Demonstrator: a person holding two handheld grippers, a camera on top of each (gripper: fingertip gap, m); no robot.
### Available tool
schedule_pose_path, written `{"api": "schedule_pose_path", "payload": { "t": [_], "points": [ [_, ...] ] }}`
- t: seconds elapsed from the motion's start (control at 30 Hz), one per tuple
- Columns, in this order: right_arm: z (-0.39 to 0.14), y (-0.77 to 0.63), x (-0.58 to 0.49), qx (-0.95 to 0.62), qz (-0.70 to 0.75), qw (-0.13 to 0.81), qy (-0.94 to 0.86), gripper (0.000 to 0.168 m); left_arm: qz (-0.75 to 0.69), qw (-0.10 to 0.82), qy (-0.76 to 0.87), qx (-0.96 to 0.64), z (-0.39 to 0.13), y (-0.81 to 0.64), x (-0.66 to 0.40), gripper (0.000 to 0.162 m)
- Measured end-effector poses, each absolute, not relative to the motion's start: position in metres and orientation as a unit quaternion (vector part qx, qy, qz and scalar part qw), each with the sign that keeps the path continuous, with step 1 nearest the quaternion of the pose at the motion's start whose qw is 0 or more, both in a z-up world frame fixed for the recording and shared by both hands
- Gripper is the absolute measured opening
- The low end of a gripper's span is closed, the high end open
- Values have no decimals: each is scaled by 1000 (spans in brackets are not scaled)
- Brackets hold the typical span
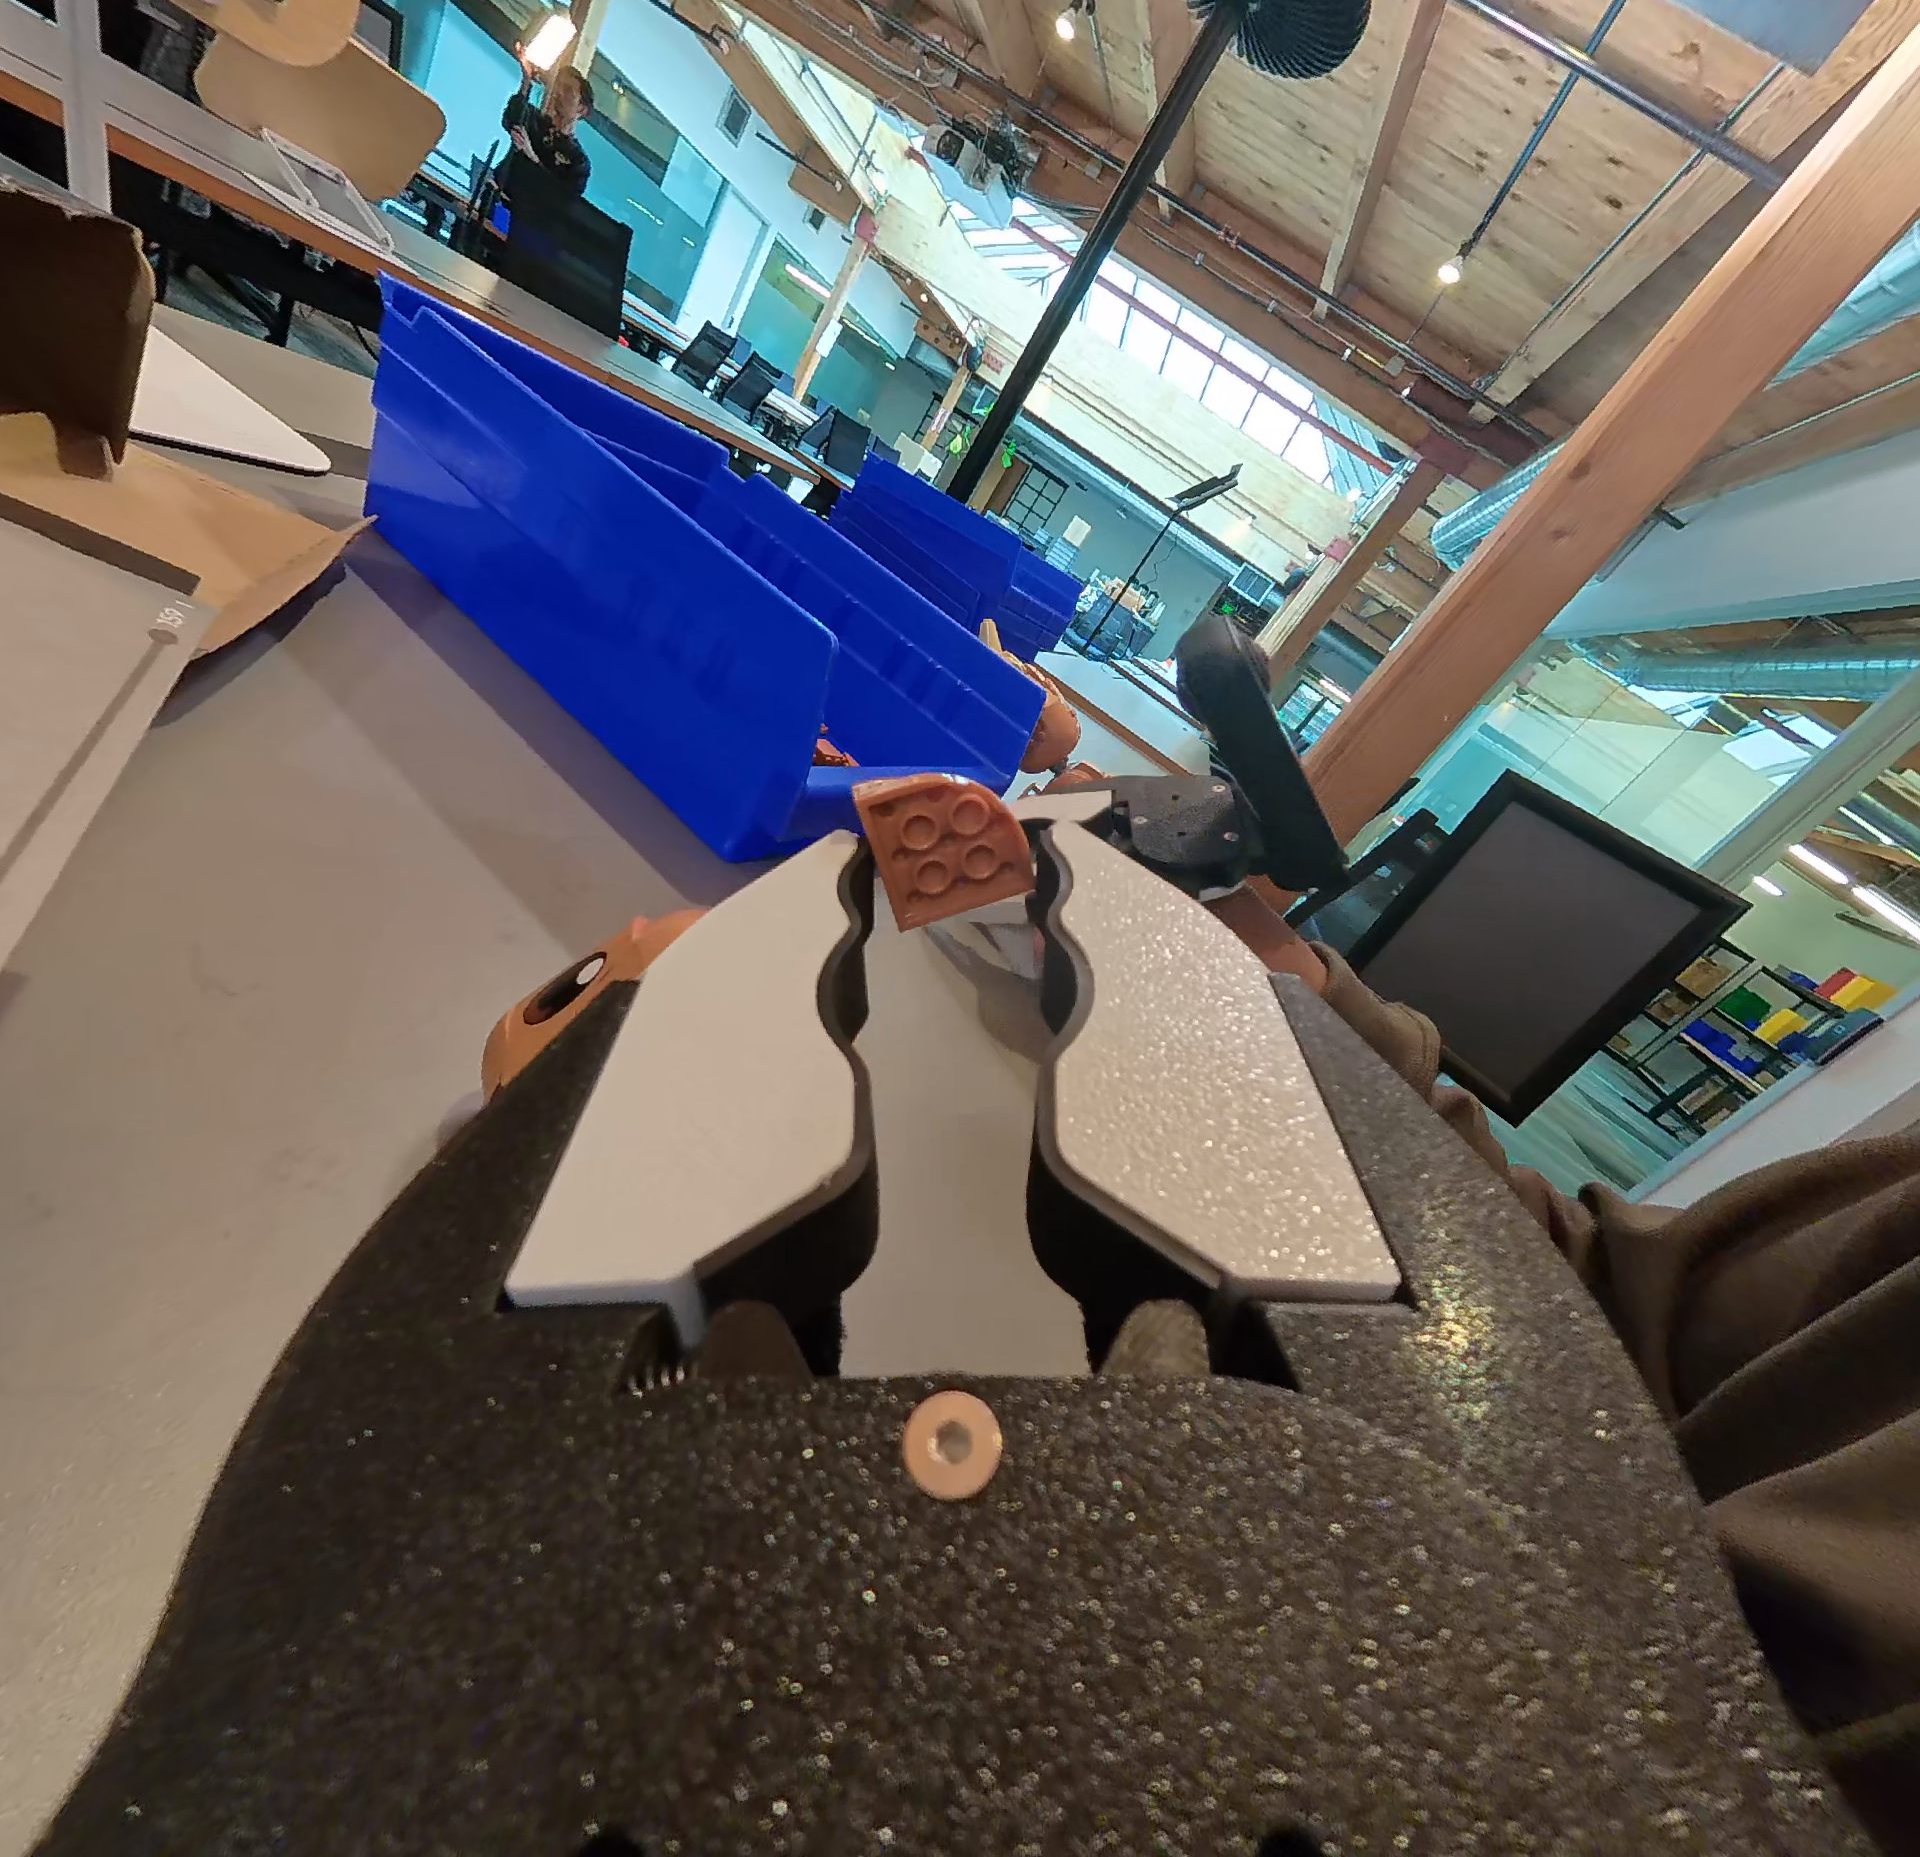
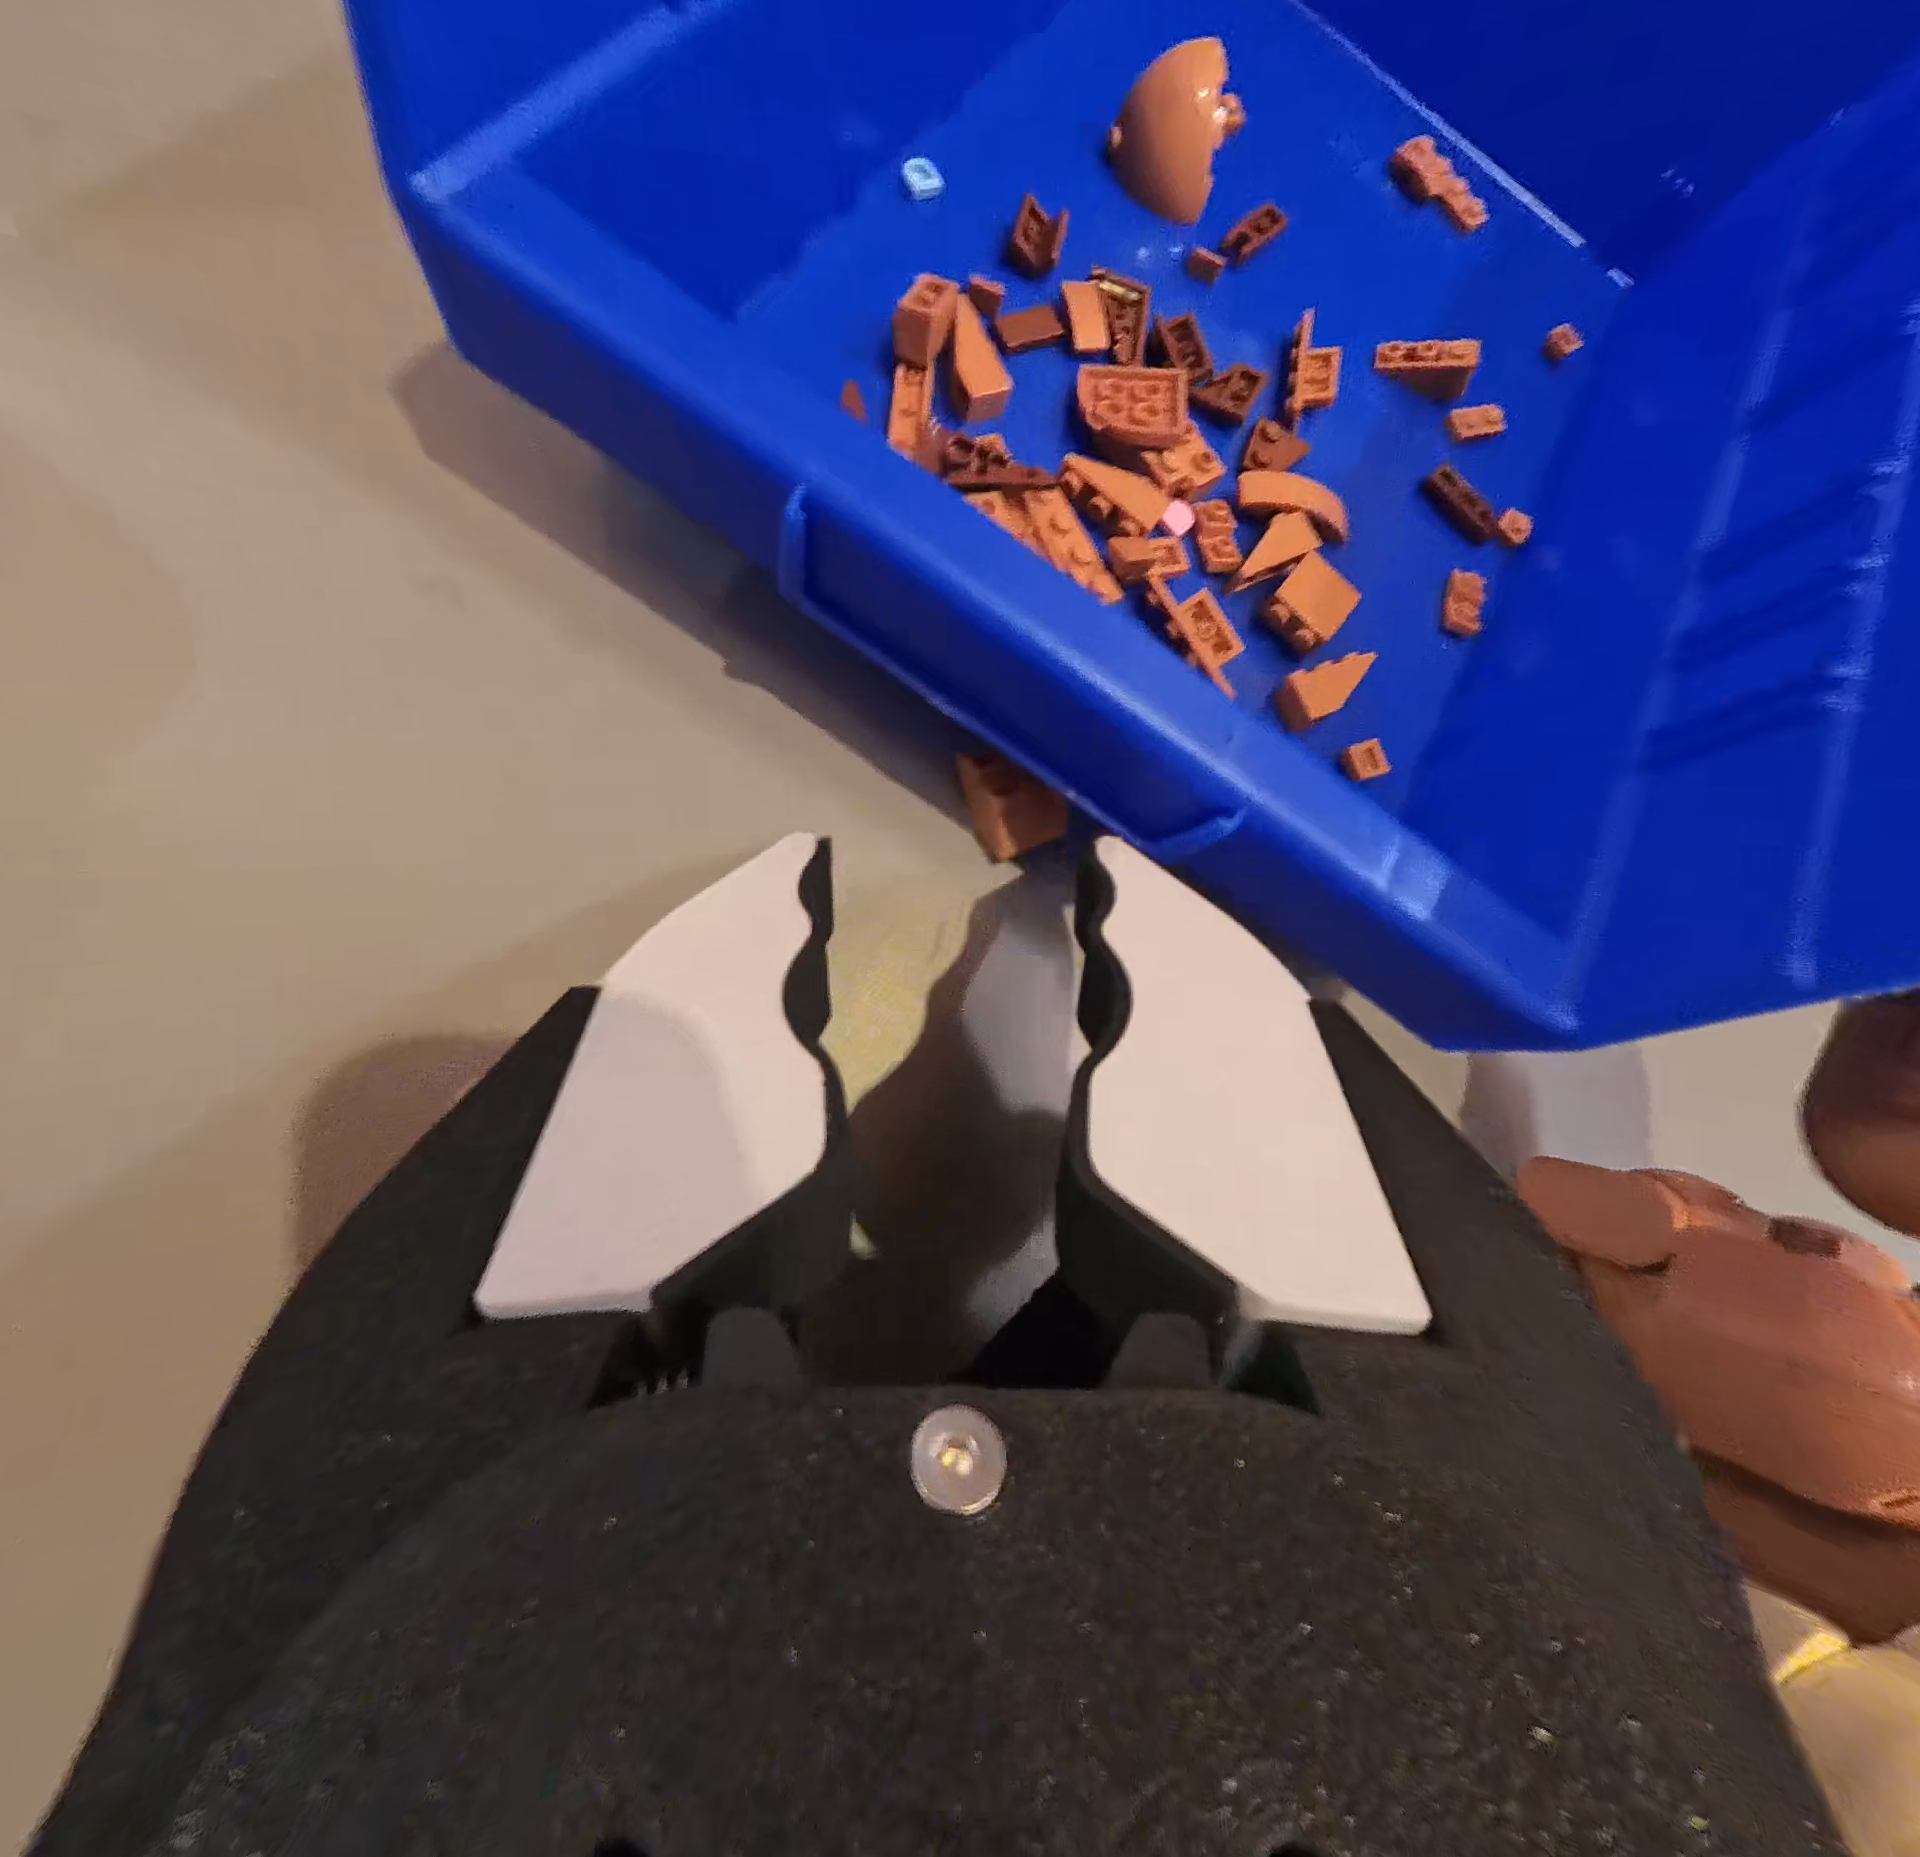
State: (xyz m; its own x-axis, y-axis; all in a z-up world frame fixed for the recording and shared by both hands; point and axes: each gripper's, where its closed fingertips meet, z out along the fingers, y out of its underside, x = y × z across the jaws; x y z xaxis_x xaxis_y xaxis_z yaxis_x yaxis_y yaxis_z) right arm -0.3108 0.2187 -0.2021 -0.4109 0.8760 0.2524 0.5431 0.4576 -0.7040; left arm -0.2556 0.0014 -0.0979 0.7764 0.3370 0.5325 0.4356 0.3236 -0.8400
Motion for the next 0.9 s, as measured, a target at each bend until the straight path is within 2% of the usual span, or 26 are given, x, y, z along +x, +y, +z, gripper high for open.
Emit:
{"api": "schedule_pose_path", "payload": {
  "t": [0.07, 0.3, 0.57, 0.7, 0.83, 0.9],
  "points": [
    [-203, 215, -319, -447, 271, 304, -797, 39, -30, 741, -334, -581, -98, 1, -256, 30],
    [-203, 225, -342, -473, 263, 308, -782, 50, -32, 742, -332, -581, -98, 1, -255, 29],
    [-209, 222, -336, -485, 279, 255, -789, 25, -38, 746, -330, -577, -96, 0, -254, 30],
    [-208, 220, -334, -473, 281, 260, -793, 24, -39, 748, -331, -574, -95, -1, -255, 30],
    [-183, 201, -332, -395, 345, 309, -794, 24, -38, 748, -330, -574, -95, -1, -255, 30],
    [-152, 184, -326, -315, 401, 373, -775, 24, -39, 748, -331, -574, -95, -1, -254, 30]
  ]
}}
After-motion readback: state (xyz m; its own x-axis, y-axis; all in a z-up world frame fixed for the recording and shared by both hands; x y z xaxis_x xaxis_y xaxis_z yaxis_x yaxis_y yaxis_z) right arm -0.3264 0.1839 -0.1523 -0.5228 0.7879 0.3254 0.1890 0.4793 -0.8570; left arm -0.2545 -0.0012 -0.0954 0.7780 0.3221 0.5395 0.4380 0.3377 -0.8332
